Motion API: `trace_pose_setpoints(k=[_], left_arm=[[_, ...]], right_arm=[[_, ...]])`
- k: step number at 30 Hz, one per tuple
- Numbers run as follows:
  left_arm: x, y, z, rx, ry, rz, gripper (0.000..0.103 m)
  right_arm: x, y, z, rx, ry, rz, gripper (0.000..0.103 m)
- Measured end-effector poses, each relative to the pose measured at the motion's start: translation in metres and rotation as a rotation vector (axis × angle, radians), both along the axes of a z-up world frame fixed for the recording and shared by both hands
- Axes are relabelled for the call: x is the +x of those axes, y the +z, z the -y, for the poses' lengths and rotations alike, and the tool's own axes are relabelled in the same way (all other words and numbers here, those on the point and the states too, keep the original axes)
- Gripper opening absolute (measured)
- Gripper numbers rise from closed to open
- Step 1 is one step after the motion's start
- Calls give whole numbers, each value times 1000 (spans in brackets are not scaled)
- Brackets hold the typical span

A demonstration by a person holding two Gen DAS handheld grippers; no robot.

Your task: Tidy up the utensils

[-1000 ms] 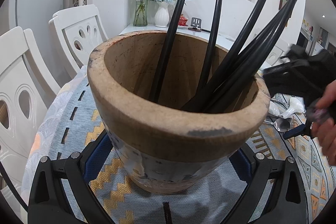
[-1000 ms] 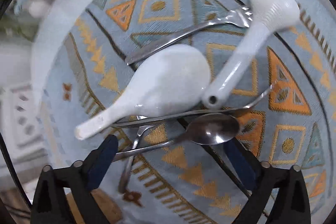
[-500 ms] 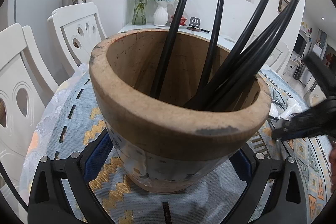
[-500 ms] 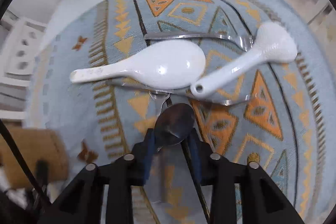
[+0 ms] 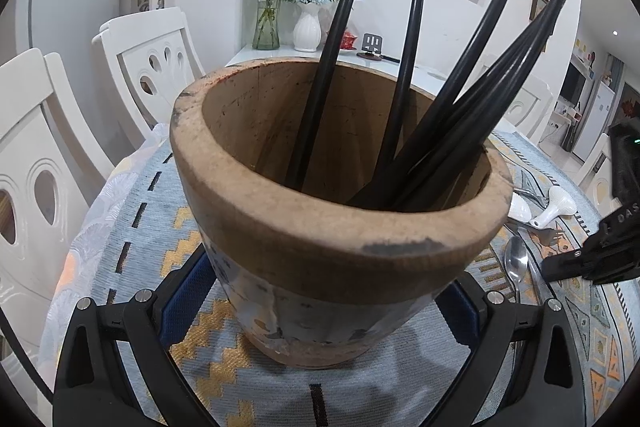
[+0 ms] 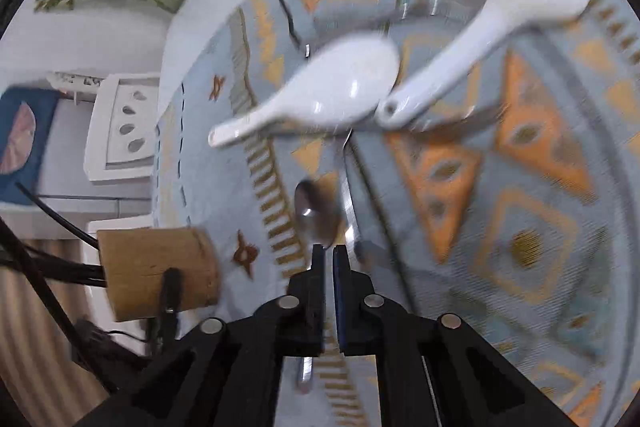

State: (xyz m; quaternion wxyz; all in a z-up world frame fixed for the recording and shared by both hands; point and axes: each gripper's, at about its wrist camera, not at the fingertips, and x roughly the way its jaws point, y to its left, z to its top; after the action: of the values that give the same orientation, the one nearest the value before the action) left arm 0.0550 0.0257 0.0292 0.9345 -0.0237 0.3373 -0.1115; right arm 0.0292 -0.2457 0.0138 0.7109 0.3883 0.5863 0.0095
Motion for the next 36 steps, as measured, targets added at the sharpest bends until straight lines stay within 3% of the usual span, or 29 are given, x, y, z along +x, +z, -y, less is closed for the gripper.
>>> trace_pose_setpoints(k=[3, 8, 10, 12, 14, 16, 18, 22, 24, 25, 27, 36], left_arm=[[0, 0, 0, 0, 1, -1, 100], [0, 0, 0, 3, 1, -2, 100], [0, 0, 0, 2, 1, -6, 100], [-1, 0, 0, 2, 0, -7, 100], [1, 0, 0, 4, 1, -9, 100], [1, -1, 0, 7, 1, -15, 100], [2, -1, 0, 6, 1, -17, 100], [-1, 0, -1, 5, 1, -4, 100], [-1, 1, -1, 2, -1, -3, 100], [-1, 0, -1, 1, -1, -5, 100], [0, 0, -1, 4, -1, -11, 100], [1, -1, -1, -3, -3, -15, 100]], right_arm=[[10, -16, -20, -38, 63, -93, 6], [16, -13, -36, -82, 95, -58, 25], [21, -12, -42, -86, 125, -45, 42], [24, -9, -49, -129, 159, -40, 44], [32, -6, -66, -242, 229, -37, 43], [40, -4, -104, -531, 441, -7, 23], [37, -5, -120, -640, 529, 35, 22], [30, 0, -93, -528, 405, 57, 5], [27, 8, -79, -450, 358, 105, 4], [26, 13, -77, -457, 359, 121, 4], [30, 18, -71, -466, 344, 125, 2], [60, 24, -34, -310, 127, 129, 2]])
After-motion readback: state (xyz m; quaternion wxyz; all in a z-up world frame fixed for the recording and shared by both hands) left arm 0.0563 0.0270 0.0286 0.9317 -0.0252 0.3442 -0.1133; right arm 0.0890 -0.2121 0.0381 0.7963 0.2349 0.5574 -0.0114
